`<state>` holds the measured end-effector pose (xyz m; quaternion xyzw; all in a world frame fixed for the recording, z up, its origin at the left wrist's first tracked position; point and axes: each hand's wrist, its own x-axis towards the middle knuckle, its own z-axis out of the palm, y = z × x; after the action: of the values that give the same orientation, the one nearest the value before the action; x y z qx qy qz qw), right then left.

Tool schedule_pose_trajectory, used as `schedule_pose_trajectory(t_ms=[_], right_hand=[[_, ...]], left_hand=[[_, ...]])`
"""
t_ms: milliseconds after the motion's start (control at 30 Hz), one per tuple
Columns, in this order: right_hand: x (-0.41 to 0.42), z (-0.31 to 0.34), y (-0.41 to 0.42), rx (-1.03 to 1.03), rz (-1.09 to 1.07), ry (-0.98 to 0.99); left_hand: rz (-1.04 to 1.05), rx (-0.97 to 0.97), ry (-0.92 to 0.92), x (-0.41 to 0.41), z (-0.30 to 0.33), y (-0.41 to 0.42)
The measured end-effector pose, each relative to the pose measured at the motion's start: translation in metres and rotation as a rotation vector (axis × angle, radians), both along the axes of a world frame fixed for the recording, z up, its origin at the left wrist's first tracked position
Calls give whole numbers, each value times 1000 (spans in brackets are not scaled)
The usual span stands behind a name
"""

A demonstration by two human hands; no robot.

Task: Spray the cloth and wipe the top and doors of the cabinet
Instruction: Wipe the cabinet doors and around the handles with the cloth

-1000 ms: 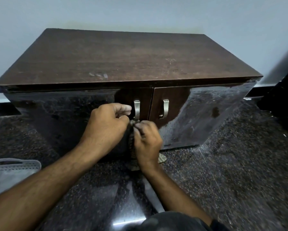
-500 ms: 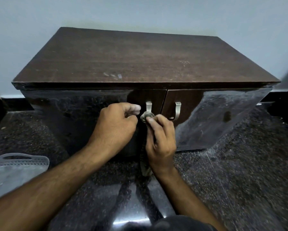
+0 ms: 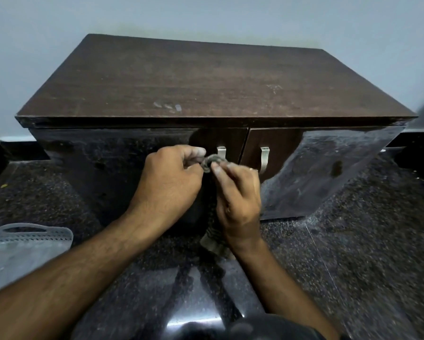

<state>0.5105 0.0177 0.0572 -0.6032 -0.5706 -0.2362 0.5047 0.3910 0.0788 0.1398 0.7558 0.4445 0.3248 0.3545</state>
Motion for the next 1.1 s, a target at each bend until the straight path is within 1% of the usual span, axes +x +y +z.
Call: schedule_pose_trajectory(t_ms=[67,167,267,333,400,433,500,567,700,800,833,933,967,1067,1100], right_hand=[[0,-1,-5,-26,30,13],[7,23,10,64,0,88],[13,40,23,121,7,82],[6,33,22,72,67,16],[3,22,16,19,66,-57],[6,20,13,16,43,-57],[13,23,12,46,-35,10],[13,30,17,60,-45,34],[9,30,19,-36,34,-88],[15,28,13,-5,-24,25],[13,28,14,-2,-22,31],[8,29,19,-54,38,-83],[10,28,19,-54,43,-91],[18,22,11,20,-22,72],[17,18,9,52,-38,88]], left_hand=[[-8,-11,8,0,0,-1],[-9,11,6,1,1,-2],[19,17,3,0,1,-1],[50,21,18,-2,2,-1],[72,0,41,-2,2,1],[76,-13,42,-2,1,1],[70,-24,38,-1,2,0],[67,-11,25,-2,3,-1],[98,-1,5,-1,6,-3],[129,-15,7,-1,6,-2],[134,-11,8,-1,7,-2],[133,-6,7,0,8,-4],[130,-14,3,1,9,-4],[125,-33,-7,0,8,-3],[122,-24,-7,0,8,-4]])
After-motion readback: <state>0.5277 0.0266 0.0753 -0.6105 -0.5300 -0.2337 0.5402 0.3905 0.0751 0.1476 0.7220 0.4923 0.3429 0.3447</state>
